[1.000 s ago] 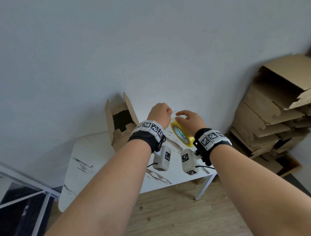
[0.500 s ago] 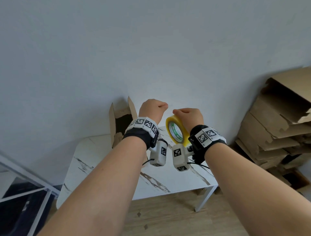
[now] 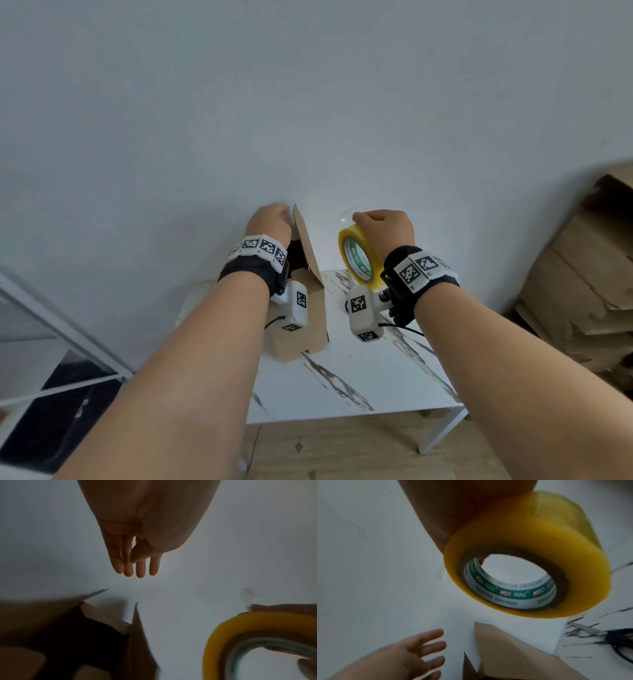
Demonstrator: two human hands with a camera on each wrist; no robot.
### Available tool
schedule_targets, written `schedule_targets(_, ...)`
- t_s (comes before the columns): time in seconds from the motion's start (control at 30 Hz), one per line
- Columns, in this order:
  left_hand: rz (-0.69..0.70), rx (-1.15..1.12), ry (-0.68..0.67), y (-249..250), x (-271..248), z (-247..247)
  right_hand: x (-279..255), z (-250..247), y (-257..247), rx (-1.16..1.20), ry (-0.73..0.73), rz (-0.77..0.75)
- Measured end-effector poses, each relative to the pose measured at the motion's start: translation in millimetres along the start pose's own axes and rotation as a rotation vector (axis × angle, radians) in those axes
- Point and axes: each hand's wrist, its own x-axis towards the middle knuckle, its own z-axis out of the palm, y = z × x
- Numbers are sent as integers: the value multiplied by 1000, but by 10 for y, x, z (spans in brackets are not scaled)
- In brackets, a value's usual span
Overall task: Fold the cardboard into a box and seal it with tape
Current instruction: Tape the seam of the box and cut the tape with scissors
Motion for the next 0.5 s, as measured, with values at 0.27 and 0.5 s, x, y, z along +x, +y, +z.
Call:
schedule_targets(0.27, 37, 111, -227, -545, 348, -184, 139, 550, -393, 11, 86, 5)
schedule_targets(0.5, 98, 133, -393, -870, 516, 37, 170, 965, -585, -1, 117, 24)
